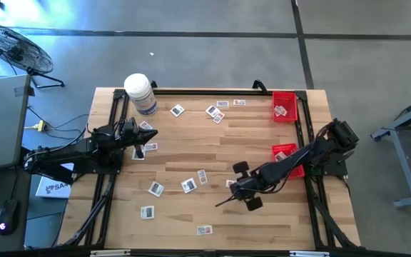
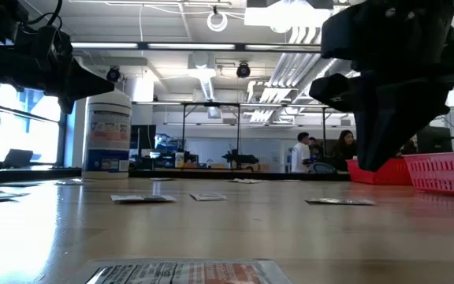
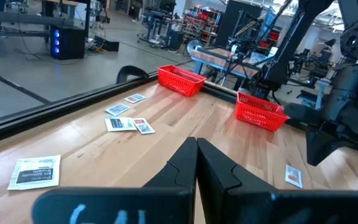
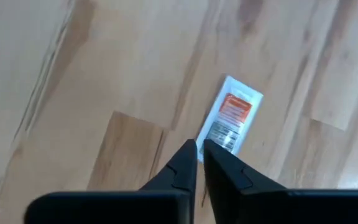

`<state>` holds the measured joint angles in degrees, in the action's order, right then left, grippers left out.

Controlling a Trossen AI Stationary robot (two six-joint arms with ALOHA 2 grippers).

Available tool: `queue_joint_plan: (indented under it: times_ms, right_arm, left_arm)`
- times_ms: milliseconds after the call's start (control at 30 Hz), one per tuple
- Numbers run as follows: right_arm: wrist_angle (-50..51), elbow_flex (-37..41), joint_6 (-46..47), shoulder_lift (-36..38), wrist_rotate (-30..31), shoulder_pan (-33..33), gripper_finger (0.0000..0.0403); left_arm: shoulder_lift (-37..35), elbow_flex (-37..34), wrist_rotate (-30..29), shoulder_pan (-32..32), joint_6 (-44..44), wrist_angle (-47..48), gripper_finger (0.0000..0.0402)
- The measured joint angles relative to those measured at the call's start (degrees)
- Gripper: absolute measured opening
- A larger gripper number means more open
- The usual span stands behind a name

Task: Pick & Place First Aid Supplies
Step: Put the ointment pack into the top basket

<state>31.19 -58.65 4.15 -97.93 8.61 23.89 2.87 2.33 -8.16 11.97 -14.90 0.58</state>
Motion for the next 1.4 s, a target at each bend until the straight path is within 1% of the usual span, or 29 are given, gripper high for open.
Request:
queue_joint_plan:
  times_ms: [67,200,333,533,667,800,967,1167,1300,1400]
  right_arm:
    - [-1.74,0.00,-0.37,0.00,0.04,-0.12,0.0048]
    - [-8.84,-0.02,-2.84,-0.44,-0.10,0.24,0.0089]
    - [-13.01,-0.07,-2.07,-2.19,0.58,-0.32,0.0111]
    - [-13.30,-0.04,1.72,-6.53,1.99,-1.42,0.0114]
    - [-13.13,-0.04,4.20,-6.86,3.41,-1.52,0.0114]
    - [-13.06,-0.04,6.34,-6.86,3.46,-1.54,0.0114]
    - [-13.62,-0.11,8.02,-8.54,4.55,-2.03,0.0114]
    - [-13.24,-0.37,13.58,-10.71,4.09,-3.37,0.0114]
    - [-13.03,-0.38,13.87,-11.01,2.90,-4.13,0.0112]
    - [-12.71,-0.37,13.92,-11.15,2.26,-4.86,0.0099]
  left_arm:
    - [-0.01,-0.01,0.02,0.01,0.01,0.00,0.0001]
    - [0.00,0.00,0.02,0.01,0.01,0.00,0.0001]
    - [0.00,-0.01,0.02,0.00,0.02,0.01,0.0001]
    - [-0.02,-0.02,0.02,0.02,0.02,0.00,0.0001]
    - [-0.01,-0.01,0.02,0.00,0.02,0.00,0.0001]
    - [0.00,-0.02,0.02,0.00,0.02,0.02,0.0001]
    - [-0.01,-0.01,0.02,0.00,0.02,0.00,0.0001]
    - [-0.01,-0.01,0.01,0.01,0.02,0.01,0.0001]
    - [0.00,-0.01,0.02,0.00,0.01,0.00,0.0001]
    - [0.00,-0.02,0.00,0.02,0.00,0.00,0.0001]
